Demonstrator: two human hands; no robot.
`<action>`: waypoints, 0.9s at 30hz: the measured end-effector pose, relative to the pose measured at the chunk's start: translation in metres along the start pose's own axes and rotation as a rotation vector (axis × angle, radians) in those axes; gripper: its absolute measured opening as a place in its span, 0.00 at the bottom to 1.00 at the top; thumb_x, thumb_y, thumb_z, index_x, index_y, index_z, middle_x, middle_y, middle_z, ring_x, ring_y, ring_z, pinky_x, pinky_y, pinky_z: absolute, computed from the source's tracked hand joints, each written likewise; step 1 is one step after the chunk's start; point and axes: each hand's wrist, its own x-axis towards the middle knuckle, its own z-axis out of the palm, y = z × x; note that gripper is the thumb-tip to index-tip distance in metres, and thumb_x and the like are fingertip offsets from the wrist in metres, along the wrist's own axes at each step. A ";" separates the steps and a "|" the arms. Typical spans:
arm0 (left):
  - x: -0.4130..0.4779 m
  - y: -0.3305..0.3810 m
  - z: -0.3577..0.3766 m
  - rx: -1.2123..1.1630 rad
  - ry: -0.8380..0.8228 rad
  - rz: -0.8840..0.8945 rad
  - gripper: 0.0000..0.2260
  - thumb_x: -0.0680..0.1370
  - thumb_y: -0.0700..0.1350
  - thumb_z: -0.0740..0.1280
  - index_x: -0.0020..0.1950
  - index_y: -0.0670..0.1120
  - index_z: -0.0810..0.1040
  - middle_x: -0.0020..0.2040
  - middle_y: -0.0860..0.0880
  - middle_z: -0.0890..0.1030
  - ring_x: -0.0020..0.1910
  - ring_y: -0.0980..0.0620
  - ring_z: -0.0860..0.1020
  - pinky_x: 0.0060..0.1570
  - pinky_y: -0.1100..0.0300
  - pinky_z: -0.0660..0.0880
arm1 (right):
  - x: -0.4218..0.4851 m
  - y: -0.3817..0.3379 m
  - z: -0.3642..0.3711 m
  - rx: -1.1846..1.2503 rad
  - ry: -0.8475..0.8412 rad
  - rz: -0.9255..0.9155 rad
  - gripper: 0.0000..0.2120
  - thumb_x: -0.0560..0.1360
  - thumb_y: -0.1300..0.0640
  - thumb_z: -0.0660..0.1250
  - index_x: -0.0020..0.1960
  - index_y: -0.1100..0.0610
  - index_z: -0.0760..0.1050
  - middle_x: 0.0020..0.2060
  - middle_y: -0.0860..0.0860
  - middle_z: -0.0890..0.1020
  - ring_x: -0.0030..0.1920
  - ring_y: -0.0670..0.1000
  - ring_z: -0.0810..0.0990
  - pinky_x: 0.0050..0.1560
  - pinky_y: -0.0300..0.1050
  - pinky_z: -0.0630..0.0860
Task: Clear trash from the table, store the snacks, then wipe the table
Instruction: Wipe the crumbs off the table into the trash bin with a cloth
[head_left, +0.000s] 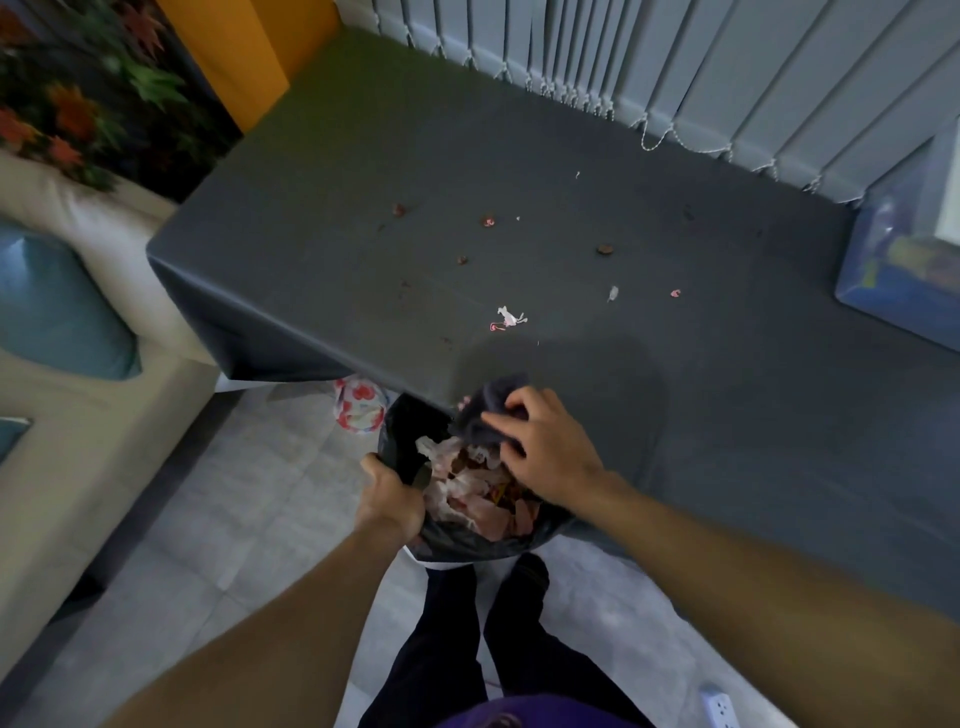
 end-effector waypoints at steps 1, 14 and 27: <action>0.002 -0.002 0.000 0.008 -0.001 -0.004 0.14 0.77 0.39 0.60 0.57 0.47 0.57 0.51 0.37 0.75 0.48 0.32 0.79 0.49 0.36 0.80 | -0.008 -0.003 0.006 -0.010 -0.012 -0.059 0.18 0.73 0.55 0.68 0.63 0.51 0.80 0.56 0.53 0.74 0.56 0.56 0.72 0.44 0.53 0.80; 0.004 -0.005 0.001 -0.038 -0.003 -0.039 0.14 0.77 0.38 0.57 0.59 0.47 0.57 0.51 0.38 0.75 0.45 0.31 0.81 0.40 0.37 0.82 | 0.019 0.027 -0.022 0.138 0.333 0.224 0.15 0.71 0.60 0.67 0.57 0.56 0.81 0.51 0.54 0.74 0.55 0.57 0.74 0.58 0.42 0.70; 0.022 0.001 -0.023 -0.124 0.062 -0.044 0.16 0.79 0.42 0.60 0.65 0.46 0.59 0.55 0.38 0.74 0.52 0.31 0.77 0.50 0.34 0.79 | 0.126 0.057 -0.035 0.035 0.189 0.407 0.18 0.77 0.60 0.66 0.66 0.55 0.78 0.62 0.58 0.76 0.61 0.62 0.74 0.64 0.48 0.69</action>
